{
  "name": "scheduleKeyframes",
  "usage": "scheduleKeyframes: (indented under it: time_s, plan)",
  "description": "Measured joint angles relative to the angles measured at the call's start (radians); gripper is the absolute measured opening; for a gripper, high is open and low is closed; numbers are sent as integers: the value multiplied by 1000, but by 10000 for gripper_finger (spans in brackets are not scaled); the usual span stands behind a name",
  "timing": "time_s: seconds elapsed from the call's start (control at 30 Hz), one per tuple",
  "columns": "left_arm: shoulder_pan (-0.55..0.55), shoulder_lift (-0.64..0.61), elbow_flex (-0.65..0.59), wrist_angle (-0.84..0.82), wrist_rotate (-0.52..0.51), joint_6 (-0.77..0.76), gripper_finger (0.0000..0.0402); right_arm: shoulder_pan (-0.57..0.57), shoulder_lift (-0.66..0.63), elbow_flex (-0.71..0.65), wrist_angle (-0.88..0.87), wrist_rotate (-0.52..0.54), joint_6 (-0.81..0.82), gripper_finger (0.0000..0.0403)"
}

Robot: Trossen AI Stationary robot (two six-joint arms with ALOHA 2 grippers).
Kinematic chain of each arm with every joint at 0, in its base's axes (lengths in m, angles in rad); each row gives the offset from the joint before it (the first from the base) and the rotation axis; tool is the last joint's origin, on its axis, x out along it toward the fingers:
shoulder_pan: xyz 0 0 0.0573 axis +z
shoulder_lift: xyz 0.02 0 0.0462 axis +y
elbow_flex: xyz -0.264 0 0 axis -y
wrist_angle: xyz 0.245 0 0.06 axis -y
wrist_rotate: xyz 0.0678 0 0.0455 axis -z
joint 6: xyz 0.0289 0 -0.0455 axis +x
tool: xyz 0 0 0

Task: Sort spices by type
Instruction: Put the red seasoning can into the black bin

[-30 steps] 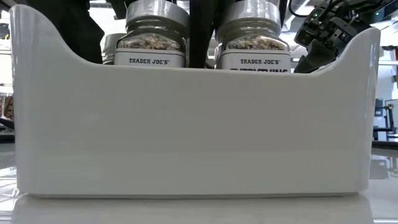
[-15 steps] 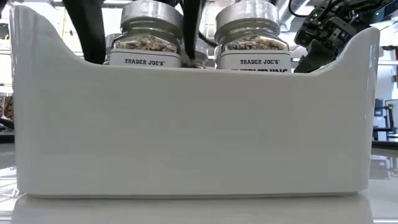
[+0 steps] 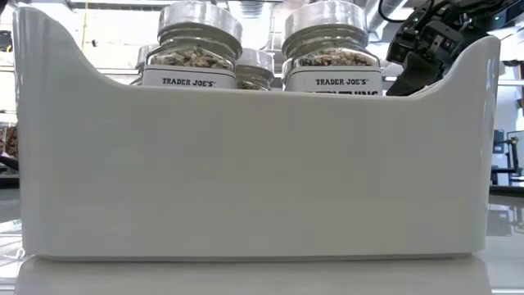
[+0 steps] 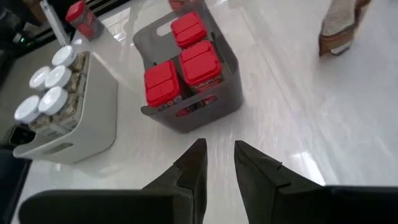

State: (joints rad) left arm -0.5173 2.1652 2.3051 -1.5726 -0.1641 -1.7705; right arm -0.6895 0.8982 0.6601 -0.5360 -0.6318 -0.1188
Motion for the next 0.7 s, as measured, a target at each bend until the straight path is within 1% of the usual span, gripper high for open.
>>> scheduleKeyframes:
  time_s: [0.2, 0.4, 0.47, 0.53, 0.6, 0.7]
  plan:
    - [82, -71, 0, 2, -103, 506, 285, 0, 0, 0, 21, 10, 119, 108]
    - [182, -104, 0, 2, -155, 924, 285, 1, 0, 0, 25, 11, 240, 108]
    - [218, -103, 0, 3, -189, 1057, 285, 0, 0, 0, 25, 11, 275, 108]
    - [258, -103, 0, 8, -220, 1129, 285, 0, 0, 0, 25, 11, 302, 108]
    - [305, -103, 0, 38, -219, 1182, 285, 0, 0, 0, 25, 12, 304, 108]
    - [376, -103, -1, 125, -215, 1291, 284, 1, 0, 0, 26, 13, 305, 108]
